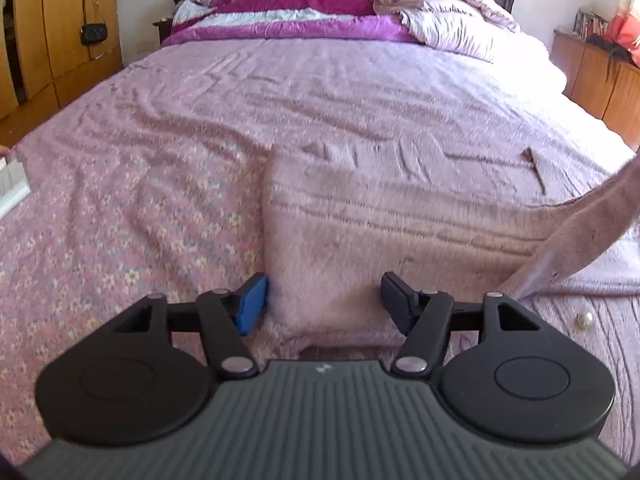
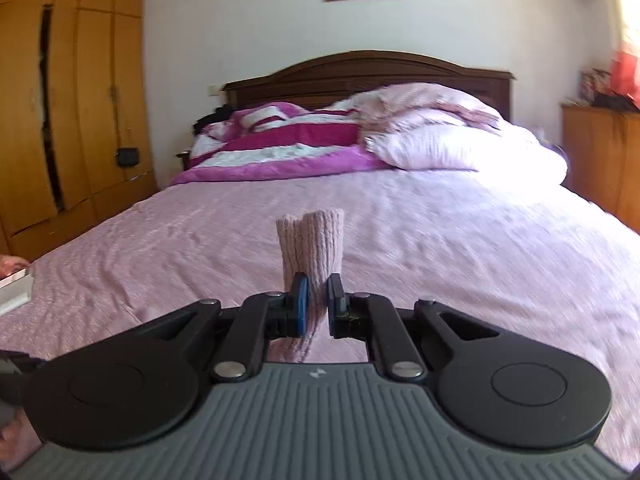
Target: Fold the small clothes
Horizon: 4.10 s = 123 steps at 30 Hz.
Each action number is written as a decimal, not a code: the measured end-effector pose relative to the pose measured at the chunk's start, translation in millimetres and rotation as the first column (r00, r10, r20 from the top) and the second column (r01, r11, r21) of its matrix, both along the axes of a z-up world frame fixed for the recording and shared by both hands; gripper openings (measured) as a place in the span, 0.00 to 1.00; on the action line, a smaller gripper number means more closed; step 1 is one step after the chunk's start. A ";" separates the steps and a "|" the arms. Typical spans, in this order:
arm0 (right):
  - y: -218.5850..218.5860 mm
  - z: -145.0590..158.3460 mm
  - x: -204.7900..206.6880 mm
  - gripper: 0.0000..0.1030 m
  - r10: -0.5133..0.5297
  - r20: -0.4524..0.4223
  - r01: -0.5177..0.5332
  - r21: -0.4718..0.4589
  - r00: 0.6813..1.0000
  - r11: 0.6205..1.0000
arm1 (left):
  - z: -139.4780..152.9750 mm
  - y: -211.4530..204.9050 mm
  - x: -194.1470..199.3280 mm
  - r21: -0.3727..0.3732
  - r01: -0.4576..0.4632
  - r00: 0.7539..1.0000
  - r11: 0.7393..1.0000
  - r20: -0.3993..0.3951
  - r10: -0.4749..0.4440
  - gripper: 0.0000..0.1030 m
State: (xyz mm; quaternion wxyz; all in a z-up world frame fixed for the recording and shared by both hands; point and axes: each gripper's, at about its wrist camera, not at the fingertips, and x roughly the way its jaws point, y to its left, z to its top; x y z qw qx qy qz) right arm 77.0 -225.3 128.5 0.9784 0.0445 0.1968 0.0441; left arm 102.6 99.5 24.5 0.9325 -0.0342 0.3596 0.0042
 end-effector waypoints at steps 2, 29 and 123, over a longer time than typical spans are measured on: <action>-21.3 -18.9 -11.4 0.11 -0.035 -0.049 0.037 0.028 0.998 0.999 | -3.2 1.5 -1.4 -0.008 -0.005 1.000 1.000 -0.006 0.005 0.62; 27.8 -48.2 51.4 0.48 0.200 -0.386 -0.253 -0.093 0.900 0.963 | -2.7 -13.3 -7.3 0.052 -0.004 1.000 0.999 -0.017 0.005 0.62; 3.6 -76.7 -174.1 0.55 0.047 -0.313 -0.039 0.031 0.949 0.999 | 28.7 -69.4 -131.2 0.083 0.115 0.993 0.990 -0.004 -0.115 0.66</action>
